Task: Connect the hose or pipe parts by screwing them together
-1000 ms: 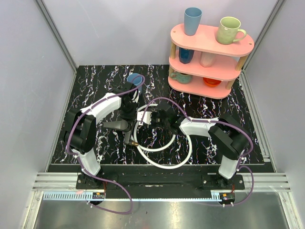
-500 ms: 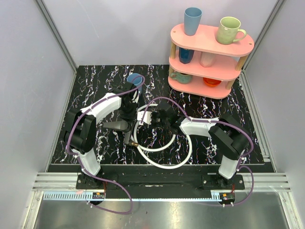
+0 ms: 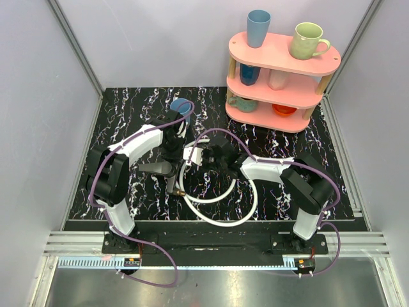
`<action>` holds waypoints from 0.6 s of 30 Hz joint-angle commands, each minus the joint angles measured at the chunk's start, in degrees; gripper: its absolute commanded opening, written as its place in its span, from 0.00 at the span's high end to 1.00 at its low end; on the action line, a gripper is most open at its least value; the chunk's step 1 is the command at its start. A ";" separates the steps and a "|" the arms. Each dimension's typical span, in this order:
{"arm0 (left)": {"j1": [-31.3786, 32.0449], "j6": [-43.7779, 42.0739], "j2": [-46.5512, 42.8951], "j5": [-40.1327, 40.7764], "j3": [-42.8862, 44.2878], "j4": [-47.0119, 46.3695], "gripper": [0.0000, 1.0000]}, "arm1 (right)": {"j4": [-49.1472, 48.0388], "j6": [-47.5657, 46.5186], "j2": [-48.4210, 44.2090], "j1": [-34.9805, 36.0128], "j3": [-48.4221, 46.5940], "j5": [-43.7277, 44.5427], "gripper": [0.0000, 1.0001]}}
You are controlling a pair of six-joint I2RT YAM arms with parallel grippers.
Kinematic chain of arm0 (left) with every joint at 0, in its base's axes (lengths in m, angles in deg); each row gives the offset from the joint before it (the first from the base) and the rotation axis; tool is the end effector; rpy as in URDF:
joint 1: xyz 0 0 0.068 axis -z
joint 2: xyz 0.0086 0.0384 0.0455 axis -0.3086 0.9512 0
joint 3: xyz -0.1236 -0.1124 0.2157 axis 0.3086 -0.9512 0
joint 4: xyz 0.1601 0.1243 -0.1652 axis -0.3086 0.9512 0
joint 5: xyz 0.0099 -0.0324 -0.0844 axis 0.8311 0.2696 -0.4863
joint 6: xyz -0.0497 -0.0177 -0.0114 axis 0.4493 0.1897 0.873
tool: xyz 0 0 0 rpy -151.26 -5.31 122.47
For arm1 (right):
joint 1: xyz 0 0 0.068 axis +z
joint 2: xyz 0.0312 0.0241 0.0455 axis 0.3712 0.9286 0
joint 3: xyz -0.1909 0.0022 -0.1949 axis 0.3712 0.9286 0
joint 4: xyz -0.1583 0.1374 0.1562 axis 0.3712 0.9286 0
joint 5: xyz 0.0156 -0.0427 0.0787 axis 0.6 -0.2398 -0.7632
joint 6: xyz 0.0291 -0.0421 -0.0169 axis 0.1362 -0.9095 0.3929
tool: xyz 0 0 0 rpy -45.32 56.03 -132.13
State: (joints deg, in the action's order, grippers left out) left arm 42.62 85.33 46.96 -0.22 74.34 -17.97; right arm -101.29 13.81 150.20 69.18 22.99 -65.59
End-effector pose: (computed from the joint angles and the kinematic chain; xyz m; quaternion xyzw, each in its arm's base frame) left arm 0.3172 -0.1473 0.2077 0.1245 0.9818 -0.0642 0.1279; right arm 0.2549 0.2891 0.1825 -0.6677 0.5565 0.1063 0.4829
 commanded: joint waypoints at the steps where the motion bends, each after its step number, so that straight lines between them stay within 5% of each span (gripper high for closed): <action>1: 0.93 1.30 -0.92 -1.34 1.77 -1.98 1.00 | -3.12 2.36 -2.15 1.47 -3.87 -2.17 1.00; 8: 1.20 1.47 -1.10 -1.52 1.68 -2.07 1.00 | -2.33 4.82 -0.83 1.56 -5.72 -0.68 1.00; 18: 1.63 0.95 -5.58 -14.61 -1.48 -6.99 1.00 | -1.10 8.24 0.40 1.65 -7.74 -1.55 1.00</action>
State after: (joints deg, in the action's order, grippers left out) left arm 42.64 85.31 46.61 -1.66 72.81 -20.28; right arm -97.10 18.34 150.75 69.40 20.10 -64.79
